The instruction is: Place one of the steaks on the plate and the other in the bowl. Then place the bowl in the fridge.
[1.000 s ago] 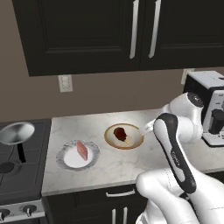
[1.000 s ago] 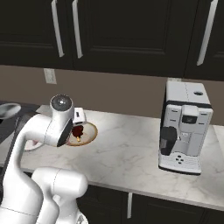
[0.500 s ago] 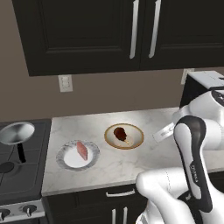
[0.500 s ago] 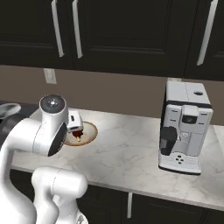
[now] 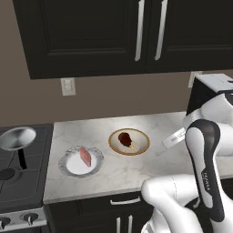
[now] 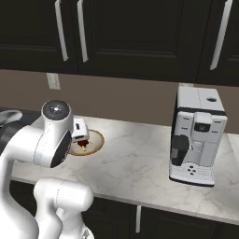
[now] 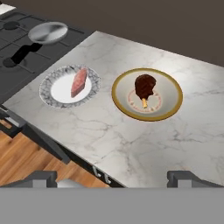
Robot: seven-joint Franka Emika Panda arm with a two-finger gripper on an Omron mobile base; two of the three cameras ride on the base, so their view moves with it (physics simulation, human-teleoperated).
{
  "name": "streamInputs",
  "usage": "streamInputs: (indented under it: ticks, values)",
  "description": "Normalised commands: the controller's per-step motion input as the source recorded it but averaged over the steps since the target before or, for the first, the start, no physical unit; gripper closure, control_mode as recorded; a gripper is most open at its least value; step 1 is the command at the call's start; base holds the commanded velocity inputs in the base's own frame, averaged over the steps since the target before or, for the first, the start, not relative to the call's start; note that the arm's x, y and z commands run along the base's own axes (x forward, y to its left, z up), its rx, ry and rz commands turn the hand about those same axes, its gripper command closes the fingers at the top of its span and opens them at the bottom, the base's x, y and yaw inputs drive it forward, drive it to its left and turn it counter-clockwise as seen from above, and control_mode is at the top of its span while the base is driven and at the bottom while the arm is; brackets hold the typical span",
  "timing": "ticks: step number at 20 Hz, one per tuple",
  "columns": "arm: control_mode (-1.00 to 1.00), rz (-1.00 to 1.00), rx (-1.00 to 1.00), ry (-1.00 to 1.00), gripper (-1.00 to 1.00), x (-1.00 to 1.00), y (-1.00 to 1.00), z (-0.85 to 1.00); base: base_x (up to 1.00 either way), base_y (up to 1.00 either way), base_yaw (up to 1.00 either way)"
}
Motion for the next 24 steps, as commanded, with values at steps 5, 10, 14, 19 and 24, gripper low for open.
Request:
streamInputs:
  ticks: [5,10,14,19,24]
  values:
    - [1.0,0.0,0.0,0.0,-1.0,0.0,0.0,0.0,-0.44,0.0,0.05]
    - [1.0,0.0,0.0,0.0,-1.0,0.0,0.0,0.0,-0.59,0.01,0.06]
    - [1.0,0.0,0.0,0.0,-1.0,0.0,0.0,0.0,-0.7,0.1,0.04]
    - [1.0,0.0,0.0,0.0,-1.0,0.0,0.0,0.0,-0.64,0.1,0.0]
    - [1.0,0.0,0.0,0.0,-1.0,0.0,0.0,0.0,-0.37,0.47,0.37]
